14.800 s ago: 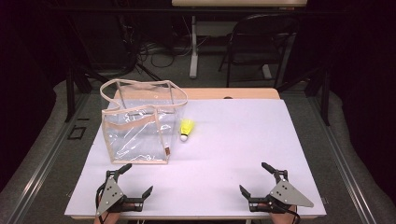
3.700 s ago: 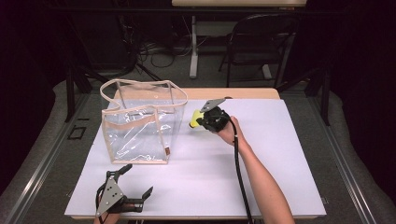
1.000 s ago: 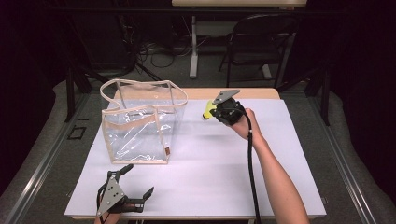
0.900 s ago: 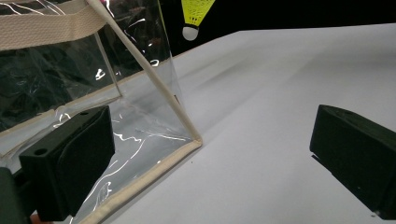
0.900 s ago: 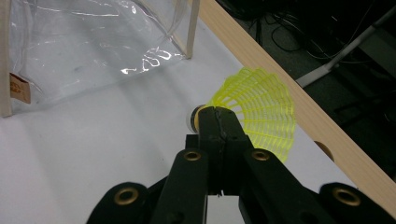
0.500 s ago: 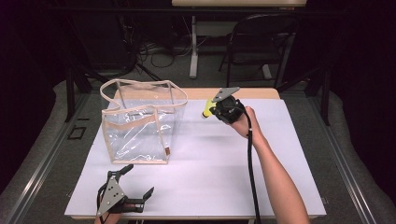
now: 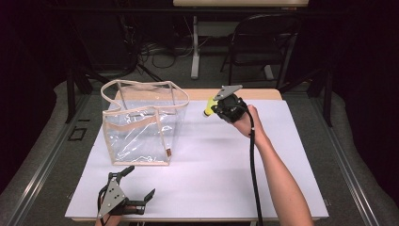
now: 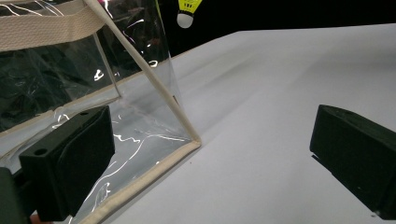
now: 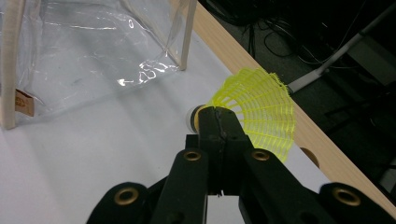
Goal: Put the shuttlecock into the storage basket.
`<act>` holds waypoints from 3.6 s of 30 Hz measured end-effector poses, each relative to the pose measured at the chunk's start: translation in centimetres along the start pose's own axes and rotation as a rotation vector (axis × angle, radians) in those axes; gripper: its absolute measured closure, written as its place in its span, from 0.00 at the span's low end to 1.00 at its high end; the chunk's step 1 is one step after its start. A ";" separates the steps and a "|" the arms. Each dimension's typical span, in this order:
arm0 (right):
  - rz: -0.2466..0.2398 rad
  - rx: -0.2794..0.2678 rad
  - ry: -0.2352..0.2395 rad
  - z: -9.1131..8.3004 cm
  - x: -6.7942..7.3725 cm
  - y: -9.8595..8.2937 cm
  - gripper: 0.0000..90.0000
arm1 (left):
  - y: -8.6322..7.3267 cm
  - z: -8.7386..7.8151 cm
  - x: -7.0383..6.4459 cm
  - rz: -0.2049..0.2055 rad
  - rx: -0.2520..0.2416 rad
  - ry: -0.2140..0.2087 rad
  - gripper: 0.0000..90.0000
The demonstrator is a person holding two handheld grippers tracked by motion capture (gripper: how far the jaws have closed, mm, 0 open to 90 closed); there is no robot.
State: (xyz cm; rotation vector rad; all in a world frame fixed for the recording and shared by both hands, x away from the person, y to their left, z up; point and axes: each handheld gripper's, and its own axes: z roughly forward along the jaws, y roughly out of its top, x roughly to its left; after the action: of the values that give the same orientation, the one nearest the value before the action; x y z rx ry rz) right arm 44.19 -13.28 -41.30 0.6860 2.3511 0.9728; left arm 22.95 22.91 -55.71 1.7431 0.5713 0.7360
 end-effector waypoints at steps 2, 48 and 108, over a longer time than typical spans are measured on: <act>-0.004 0.000 -0.003 -0.1 0.0 0.2 1.00 | 0.0 0.0 0.0 0.000 0.000 0.000 0.00; -0.039 -0.038 -0.033 -2.0 -0.2 3.0 1.00 | 0.0 0.1 0.0 -0.003 0.004 0.000 0.00; -0.094 -0.103 -0.080 -4.9 0.2 5.9 1.00 | 0.0 0.1 0.0 -0.004 0.000 -0.002 0.00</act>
State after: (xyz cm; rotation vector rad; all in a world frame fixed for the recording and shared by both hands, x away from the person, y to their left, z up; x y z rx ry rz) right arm 42.56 -11.86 -33.93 0.5591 2.2256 0.9986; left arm 22.98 22.86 -55.76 1.7418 0.5733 0.7317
